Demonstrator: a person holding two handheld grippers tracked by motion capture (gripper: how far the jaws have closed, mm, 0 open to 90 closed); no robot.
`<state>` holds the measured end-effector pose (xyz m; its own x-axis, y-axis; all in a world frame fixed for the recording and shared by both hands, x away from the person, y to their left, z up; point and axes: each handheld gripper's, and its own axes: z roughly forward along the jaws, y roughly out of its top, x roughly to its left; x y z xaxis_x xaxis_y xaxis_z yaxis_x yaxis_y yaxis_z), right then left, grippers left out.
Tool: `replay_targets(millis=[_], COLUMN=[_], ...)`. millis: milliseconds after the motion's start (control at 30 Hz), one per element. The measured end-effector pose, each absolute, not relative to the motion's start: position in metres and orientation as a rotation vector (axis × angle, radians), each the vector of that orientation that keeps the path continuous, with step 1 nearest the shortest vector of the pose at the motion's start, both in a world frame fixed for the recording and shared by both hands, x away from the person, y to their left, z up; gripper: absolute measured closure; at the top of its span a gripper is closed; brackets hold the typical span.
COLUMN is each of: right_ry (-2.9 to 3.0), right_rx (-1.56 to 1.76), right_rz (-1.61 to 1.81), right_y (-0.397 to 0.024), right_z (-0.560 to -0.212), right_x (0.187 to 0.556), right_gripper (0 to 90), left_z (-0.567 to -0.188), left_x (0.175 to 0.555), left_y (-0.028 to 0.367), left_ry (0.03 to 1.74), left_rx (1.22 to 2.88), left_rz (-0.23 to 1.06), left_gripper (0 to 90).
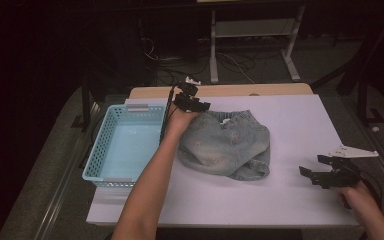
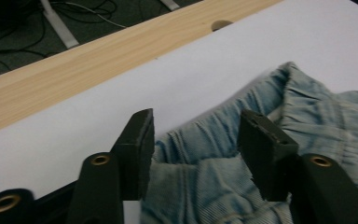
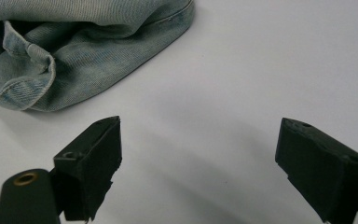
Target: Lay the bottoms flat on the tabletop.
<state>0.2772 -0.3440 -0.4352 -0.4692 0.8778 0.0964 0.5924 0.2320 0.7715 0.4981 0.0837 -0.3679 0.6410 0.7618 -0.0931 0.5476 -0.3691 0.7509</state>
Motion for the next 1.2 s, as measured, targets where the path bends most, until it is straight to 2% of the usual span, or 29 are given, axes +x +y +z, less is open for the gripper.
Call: replay_targets(millis=[767, 1200], right_ry=[2.178, 2.189], right_rx=[1.34, 1.333], right_rz=[1.096, 1.096], right_y=[-0.341, -0.339], right_z=[-0.436, -0.437], right_x=[0.277, 0.275], right_gripper=[14.3, 14.3], left_z=[-0.364, -0.376], left_x=[0.423, 0.38], left_y=[0.074, 0.073], left_ry=[0.84, 0.78], left_rx=[2.107, 2.114], left_rz=[0.287, 0.255], left_gripper=[25.1, 7.0])
